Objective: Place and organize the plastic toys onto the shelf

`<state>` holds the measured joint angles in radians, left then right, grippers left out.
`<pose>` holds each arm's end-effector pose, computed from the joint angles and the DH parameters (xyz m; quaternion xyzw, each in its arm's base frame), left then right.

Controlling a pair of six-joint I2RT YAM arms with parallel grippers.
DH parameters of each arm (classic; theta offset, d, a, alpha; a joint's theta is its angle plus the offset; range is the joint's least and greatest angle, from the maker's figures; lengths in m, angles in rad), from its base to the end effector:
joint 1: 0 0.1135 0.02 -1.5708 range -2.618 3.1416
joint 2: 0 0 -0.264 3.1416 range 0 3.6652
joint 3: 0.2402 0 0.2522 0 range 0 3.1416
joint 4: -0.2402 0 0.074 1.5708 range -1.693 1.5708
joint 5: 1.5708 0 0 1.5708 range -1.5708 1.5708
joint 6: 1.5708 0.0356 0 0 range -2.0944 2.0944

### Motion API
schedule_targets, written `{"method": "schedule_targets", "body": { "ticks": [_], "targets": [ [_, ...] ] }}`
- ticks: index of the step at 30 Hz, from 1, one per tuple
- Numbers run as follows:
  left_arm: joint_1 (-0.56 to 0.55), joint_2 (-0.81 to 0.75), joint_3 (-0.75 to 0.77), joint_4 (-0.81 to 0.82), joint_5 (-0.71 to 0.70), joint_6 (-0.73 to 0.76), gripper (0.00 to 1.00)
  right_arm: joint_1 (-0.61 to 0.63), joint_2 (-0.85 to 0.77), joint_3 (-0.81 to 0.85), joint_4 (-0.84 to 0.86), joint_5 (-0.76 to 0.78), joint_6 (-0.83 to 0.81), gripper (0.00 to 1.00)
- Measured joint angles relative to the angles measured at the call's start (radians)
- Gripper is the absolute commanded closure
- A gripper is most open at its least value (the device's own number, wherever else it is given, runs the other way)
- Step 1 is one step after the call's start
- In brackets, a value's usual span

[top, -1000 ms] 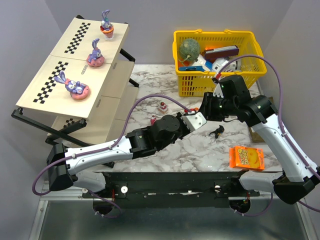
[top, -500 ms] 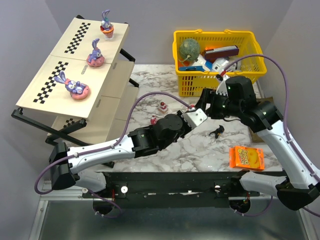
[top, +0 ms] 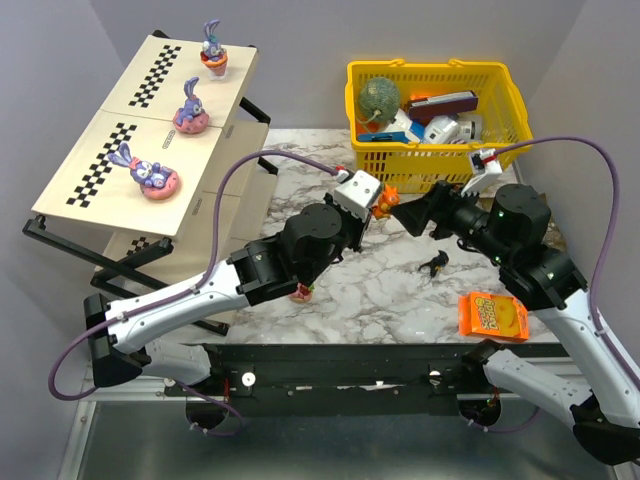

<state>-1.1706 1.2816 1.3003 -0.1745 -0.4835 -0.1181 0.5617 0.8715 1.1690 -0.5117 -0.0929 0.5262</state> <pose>0.1293 -0.2632 0.4147 0.2361 0.7162 -0.2336 0.6138 0.1452 0.0953 0.4214 -0.0429 0.7772 0.3553 0.5176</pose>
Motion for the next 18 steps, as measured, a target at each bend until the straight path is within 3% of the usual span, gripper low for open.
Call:
{"method": "schedule_targets", "body": {
  "ticks": [8, 18],
  "targets": [
    [0.005, -0.015, 0.049, -0.037, -0.048, -0.081, 1.00, 0.000, 0.028, 0.001, 0.227, -0.020, -0.074, 0.18],
    [0.018, -0.015, 0.114, -0.109, -0.066, -0.146, 1.00, 0.000, 0.092, 0.031, 0.299, -0.112, -0.109, 0.19]
  ]
}}
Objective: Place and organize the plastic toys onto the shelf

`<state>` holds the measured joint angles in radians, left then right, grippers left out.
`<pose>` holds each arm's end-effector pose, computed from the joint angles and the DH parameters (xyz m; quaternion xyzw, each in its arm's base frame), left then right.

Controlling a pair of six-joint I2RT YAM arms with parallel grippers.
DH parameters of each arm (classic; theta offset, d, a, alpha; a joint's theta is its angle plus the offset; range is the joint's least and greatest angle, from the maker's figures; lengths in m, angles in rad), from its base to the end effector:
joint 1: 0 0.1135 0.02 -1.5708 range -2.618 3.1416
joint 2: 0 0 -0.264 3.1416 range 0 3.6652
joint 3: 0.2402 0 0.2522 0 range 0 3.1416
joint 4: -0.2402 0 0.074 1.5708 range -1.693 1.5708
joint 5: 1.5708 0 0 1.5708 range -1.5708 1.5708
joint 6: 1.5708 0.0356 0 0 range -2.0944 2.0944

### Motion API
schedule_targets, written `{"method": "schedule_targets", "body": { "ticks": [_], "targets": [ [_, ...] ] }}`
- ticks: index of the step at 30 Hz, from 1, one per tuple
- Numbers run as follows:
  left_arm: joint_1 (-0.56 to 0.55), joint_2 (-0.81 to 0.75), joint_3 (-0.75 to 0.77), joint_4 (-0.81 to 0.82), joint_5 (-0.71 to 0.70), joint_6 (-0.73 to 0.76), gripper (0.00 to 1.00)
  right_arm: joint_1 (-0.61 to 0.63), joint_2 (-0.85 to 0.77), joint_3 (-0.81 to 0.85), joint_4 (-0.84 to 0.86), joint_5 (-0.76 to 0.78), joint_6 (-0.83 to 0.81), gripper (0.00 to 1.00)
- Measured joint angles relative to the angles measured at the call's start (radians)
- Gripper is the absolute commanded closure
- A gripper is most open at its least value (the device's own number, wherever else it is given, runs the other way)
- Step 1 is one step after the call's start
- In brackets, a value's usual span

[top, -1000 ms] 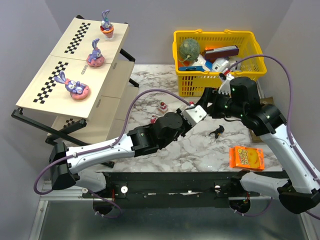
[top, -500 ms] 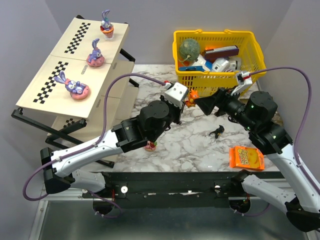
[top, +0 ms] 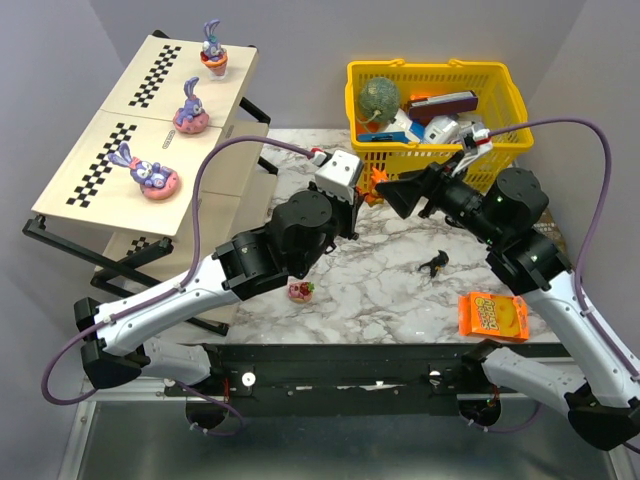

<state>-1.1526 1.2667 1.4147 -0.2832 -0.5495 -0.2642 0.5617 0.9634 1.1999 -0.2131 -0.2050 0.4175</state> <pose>0.1298 -0.2463 0.4468 0.1504 0.7313 -0.2567 0.6137 0.1673 0.1138 0.4485 -0.1231 0.6880 0.3977 0.5944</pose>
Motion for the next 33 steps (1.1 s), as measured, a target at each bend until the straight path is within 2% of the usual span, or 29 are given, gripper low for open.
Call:
{"method": "schedule_targets", "body": {
  "ticks": [4, 10, 11, 13, 14, 15, 17, 20, 21, 23, 24, 25, 33],
  "targets": [
    [0.001, 0.000, 0.010, -0.001, -0.001, -0.010, 1.00, 0.000, 0.032, 0.013, 0.010, -0.042, 0.000, 0.23],
    [0.002, 0.000, 0.011, -0.003, -0.003, -0.010, 1.00, 0.000, 0.092, 0.042, 0.019, -0.096, 0.000, 0.36],
    [0.002, 0.000, 0.011, -0.004, -0.005, -0.009, 1.00, 0.000, 0.098, 0.045, 0.020, -0.104, 0.000, 0.45],
    [0.002, 0.000, 0.011, -0.009, -0.010, -0.007, 1.00, 0.000, 0.108, 0.053, 0.021, -0.117, 0.000, 0.56],
    [0.002, 0.000, 0.012, -0.010, -0.012, -0.006, 0.97, 0.000, 0.112, 0.058, 0.022, -0.124, 0.002, 0.67],
    [0.002, 0.000, 0.012, -0.011, -0.014, -0.002, 0.81, 0.000, 0.114, 0.061, 0.021, -0.127, 0.000, 0.72],
    [0.003, -0.001, 0.014, -0.013, -0.018, 0.007, 0.74, 0.000, 0.119, 0.068, 0.018, -0.129, -0.001, 0.83],
    [0.005, -0.003, 0.018, -0.010, -0.020, 0.016, 0.55, 0.000, 0.132, 0.078, 0.013, -0.138, 0.000, 0.92],
    [0.005, -0.007, 0.018, -0.010, -0.019, 0.022, 0.41, 0.001, 0.137, 0.080, 0.010, -0.142, 0.000, 0.94],
    [0.005, -0.017, 0.018, -0.010, -0.019, 0.034, 0.23, 0.002, 0.148, 0.086, 0.006, -0.148, 0.001, 0.97],
    [0.005, -0.024, 0.018, -0.009, -0.019, 0.037, 0.07, 0.002, 0.153, 0.089, 0.006, -0.150, 0.001, 0.97],
    [0.005, -0.032, 0.018, -0.009, -0.019, 0.039, 0.01, 0.002, 0.158, 0.092, 0.006, -0.151, 0.001, 0.97],
    [0.005, -0.087, 0.061, -0.056, 0.022, 0.085, 0.01, 0.002, 0.203, 0.134, 0.002, -0.152, -0.001, 0.97]
  ]
}}
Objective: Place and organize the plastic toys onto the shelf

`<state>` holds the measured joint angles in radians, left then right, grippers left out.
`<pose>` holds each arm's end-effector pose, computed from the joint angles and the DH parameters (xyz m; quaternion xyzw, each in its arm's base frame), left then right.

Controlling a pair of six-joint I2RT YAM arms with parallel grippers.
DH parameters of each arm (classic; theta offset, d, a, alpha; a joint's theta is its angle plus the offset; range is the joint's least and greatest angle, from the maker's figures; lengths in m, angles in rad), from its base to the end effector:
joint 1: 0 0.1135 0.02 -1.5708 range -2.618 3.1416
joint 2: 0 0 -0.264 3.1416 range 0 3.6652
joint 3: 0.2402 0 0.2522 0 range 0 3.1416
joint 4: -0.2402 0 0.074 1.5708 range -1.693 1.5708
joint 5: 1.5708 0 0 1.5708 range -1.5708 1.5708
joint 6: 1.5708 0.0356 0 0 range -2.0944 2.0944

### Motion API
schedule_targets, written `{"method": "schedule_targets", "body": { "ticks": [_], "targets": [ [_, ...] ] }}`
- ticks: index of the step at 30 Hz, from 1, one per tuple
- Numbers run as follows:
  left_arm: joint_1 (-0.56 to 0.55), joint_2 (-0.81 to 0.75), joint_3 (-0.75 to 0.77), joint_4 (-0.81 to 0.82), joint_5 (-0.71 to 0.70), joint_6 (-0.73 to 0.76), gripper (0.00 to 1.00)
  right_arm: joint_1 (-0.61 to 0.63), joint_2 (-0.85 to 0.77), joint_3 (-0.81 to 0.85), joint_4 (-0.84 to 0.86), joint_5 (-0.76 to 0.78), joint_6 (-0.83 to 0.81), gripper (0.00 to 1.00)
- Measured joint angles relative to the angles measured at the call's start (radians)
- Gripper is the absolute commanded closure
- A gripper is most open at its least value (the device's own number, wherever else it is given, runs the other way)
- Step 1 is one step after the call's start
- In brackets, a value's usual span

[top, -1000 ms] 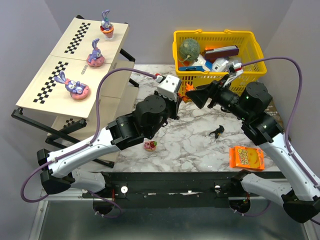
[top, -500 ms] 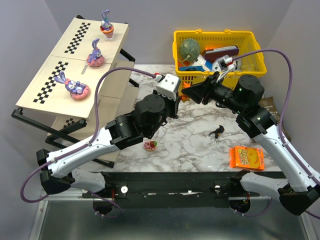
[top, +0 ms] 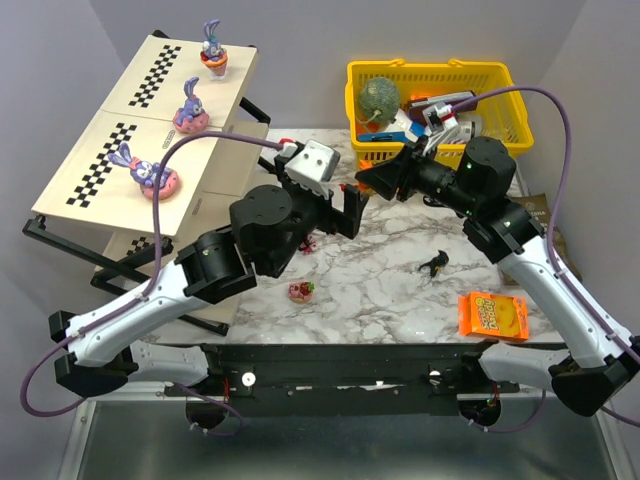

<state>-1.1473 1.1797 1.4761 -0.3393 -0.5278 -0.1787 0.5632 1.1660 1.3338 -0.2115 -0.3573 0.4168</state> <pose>0.1153 -0.2121 0.4820 0.1649 0.7010 -0.2626 0.6423 0.2088 0.1466 0.4515 -0.1745 0.7000 0.4335 0.5400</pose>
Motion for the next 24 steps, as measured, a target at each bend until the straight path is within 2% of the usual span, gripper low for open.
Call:
{"method": "schedule_targets", "body": {
  "ticks": [8, 12, 18, 24],
  "targets": [
    [0.000, -0.067, 0.151, -0.067, 0.073, 0.087, 0.01, 0.018, 0.094, 0.009, 0.063, -0.023, -0.042, 0.98],
    [0.000, -0.083, 0.257, -0.075, 0.103, 0.117, 0.01, 0.064, 0.205, 0.061, 0.111, -0.033, -0.103, 0.98],
    [0.000, -0.089, 0.350, -0.100, 0.131, 0.148, 0.01, 0.099, 0.370, 0.119, 0.317, -0.113, -0.156, 0.99],
    [0.000, -0.082, 0.388, -0.133, 0.017, 0.153, 0.01, 0.100, 0.532, 0.208, 0.568, -0.280, -0.093, 0.99]
  ]
}}
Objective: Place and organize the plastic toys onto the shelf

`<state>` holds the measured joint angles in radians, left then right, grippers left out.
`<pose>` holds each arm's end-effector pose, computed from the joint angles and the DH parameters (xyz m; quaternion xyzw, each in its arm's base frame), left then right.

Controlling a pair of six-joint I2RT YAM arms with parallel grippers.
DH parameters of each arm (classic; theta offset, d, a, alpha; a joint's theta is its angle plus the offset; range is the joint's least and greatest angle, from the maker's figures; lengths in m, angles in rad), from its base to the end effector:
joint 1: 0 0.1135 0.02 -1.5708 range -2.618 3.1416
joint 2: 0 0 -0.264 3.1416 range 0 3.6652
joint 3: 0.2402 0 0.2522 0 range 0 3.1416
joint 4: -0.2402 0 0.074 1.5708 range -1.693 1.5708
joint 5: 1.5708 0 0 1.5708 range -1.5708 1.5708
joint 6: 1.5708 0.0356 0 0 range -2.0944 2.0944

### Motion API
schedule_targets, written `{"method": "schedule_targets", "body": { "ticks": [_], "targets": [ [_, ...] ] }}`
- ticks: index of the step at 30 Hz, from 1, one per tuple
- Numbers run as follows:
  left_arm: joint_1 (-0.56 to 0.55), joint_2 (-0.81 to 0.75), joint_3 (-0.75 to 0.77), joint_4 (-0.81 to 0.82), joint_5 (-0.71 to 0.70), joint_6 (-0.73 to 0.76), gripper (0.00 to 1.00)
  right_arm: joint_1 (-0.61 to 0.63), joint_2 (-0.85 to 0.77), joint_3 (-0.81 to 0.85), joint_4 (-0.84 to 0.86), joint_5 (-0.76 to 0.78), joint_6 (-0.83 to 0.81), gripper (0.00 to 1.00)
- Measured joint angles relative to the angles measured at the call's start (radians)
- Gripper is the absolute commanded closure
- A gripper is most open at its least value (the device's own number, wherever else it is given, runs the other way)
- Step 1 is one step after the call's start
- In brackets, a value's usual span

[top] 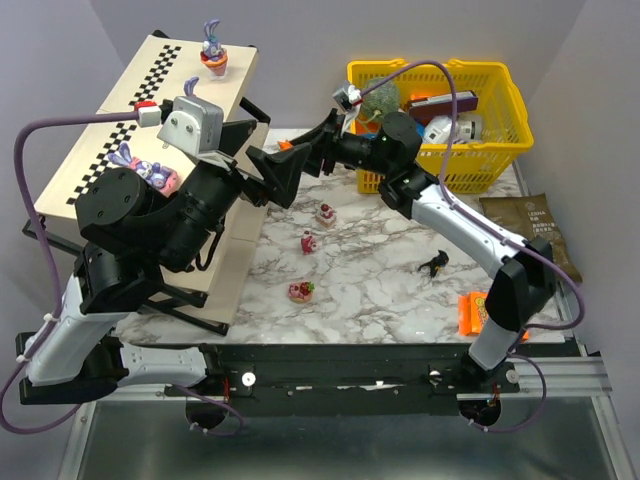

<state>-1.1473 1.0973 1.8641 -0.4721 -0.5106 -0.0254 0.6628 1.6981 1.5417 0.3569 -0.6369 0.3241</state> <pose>0.0713 -0.1159 0.5921 0.1348 0.5959 -0.3048 0.7306 0.3065 0.2661 0.4169 -0.3403 0.5515 0.5228 0.5538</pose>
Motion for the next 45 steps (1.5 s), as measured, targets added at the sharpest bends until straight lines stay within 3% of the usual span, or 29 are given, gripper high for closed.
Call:
{"method": "schedule_targets", "body": {
  "ticks": [13, 18, 26, 45],
  "targets": [
    [0.000, -0.063, -0.040, 0.019, -0.222, 0.097, 0.01, -0.001, 0.329, 0.338, 0.410, -0.360, 0.338, 0.98],
    [0.000, -0.066, -0.047, 0.049, -0.309, 0.151, 0.01, 0.009, 0.423, 0.460, 0.443, -0.417, 0.401, 0.99],
    [0.000, -0.064, -0.081, 0.097, -0.381, 0.220, 0.01, 0.053, 0.443, 0.518, 0.164, -0.278, 0.131, 0.99],
    [0.000, -0.036, -0.088, 0.158, -0.444, 0.287, 0.01, 0.082, 0.680, 0.623, 0.072, 0.066, -0.027, 0.99]
  ]
}}
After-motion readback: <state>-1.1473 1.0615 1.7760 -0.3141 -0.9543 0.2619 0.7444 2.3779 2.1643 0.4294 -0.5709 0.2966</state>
